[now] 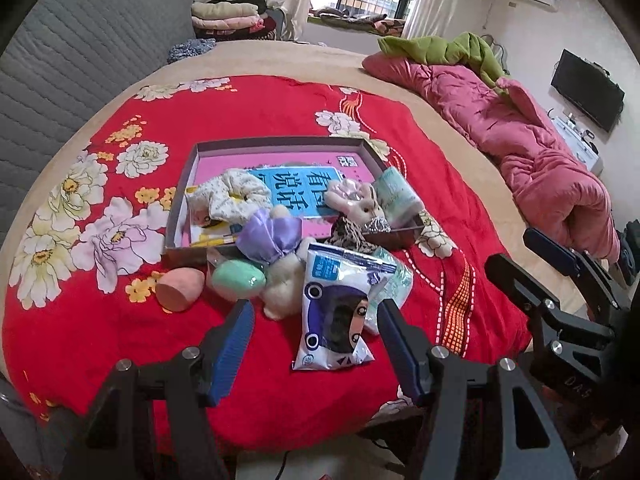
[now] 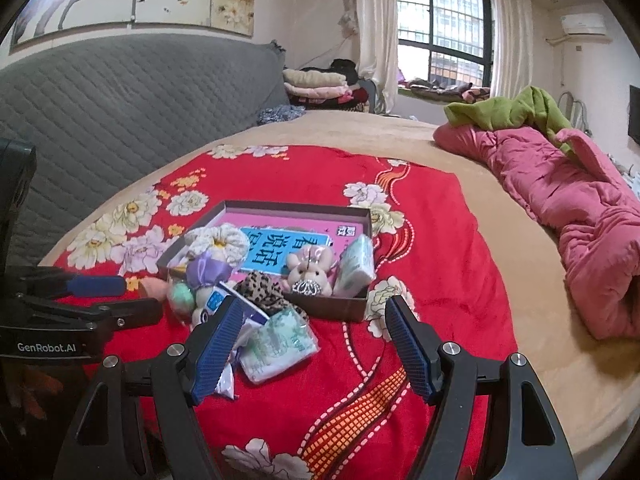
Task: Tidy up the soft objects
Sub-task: 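Move the left tool to the blue cartoon bag while the right tool approaches the green-white pad pack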
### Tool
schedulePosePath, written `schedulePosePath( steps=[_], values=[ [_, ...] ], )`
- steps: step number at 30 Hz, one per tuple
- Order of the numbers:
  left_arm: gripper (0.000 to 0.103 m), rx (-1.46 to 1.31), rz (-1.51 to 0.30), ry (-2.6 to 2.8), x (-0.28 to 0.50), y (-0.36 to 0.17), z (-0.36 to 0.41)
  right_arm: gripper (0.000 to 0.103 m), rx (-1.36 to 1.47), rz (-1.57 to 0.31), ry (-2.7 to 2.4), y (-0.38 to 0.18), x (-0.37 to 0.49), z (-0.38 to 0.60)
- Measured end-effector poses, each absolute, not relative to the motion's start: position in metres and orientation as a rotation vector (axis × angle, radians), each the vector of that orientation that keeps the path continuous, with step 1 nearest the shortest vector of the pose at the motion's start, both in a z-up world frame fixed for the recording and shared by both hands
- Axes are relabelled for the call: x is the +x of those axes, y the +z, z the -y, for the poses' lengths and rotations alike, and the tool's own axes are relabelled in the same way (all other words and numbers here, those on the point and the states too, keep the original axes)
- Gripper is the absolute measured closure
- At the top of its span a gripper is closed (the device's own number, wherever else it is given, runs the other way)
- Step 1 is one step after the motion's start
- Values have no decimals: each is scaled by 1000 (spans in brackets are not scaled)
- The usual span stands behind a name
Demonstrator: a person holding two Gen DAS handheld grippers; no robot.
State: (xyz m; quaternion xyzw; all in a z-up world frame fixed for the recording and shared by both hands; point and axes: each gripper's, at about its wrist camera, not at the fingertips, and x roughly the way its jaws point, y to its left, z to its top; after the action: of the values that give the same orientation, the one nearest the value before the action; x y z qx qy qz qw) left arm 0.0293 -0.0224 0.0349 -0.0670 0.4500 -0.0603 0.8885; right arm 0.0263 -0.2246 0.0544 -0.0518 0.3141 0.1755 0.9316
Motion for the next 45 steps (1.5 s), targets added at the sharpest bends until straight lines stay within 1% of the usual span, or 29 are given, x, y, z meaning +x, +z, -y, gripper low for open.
schedulePosePath(
  steps=[16, 45],
  values=[
    [39, -130, -1024, -133, 36, -1, 32, 28, -137, -689, 385, 26, 29, 223],
    [39, -160, -1104, -159, 61, -41, 38, 28, -190, -768, 417, -16, 47, 217]
  ],
)
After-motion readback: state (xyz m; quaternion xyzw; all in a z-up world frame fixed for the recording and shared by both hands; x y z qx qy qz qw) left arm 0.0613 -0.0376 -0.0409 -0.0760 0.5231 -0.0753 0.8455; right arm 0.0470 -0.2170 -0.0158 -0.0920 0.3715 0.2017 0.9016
